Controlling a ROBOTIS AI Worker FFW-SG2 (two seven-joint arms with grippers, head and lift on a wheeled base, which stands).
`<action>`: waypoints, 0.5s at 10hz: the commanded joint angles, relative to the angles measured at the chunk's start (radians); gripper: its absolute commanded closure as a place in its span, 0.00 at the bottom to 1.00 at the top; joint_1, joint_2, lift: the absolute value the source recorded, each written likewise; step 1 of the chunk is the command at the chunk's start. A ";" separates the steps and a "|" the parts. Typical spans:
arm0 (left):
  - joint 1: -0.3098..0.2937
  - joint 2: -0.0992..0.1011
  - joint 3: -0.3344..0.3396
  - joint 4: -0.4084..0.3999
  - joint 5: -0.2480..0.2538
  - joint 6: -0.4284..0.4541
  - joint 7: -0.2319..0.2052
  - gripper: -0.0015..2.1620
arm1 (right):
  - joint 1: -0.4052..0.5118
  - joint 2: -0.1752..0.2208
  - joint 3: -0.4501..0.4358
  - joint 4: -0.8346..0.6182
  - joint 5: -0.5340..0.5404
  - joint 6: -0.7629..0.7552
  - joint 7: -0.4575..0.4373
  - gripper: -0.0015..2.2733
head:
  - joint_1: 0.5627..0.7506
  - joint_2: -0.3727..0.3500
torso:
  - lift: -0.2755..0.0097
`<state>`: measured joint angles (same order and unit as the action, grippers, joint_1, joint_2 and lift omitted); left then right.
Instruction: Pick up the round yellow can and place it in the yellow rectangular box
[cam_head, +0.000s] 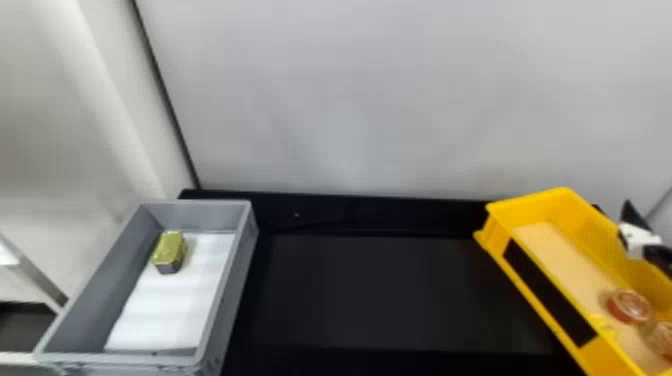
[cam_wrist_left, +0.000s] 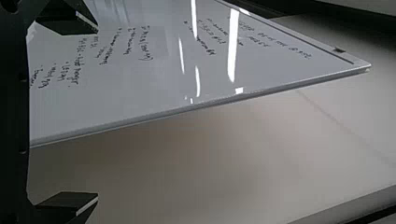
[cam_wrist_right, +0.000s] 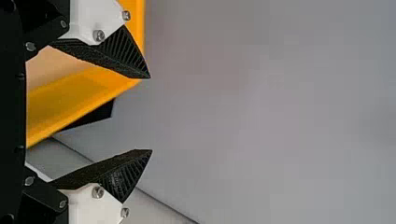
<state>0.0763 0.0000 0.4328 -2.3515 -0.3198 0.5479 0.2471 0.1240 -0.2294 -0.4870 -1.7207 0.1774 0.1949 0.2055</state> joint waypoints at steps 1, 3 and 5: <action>-0.001 -0.003 0.000 0.000 0.001 0.000 0.000 0.01 | 0.003 0.001 -0.010 -0.069 -0.002 -0.032 -0.032 0.14 | 0.70 0.53 | 0.75; 0.000 -0.003 -0.002 0.000 -0.001 0.000 0.000 0.01 | 0.002 -0.001 -0.042 -0.120 -0.004 -0.057 -0.040 0.14 | 0.70 0.53 | 0.75; 0.000 -0.003 0.000 0.000 -0.001 -0.003 0.002 0.01 | 0.000 -0.001 -0.054 -0.175 -0.004 -0.083 -0.064 0.14 | 0.70 0.53 | 0.75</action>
<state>0.0763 0.0000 0.4322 -2.3511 -0.3204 0.5461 0.2483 0.1255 -0.2298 -0.5325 -1.8581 0.1734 0.1298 0.1527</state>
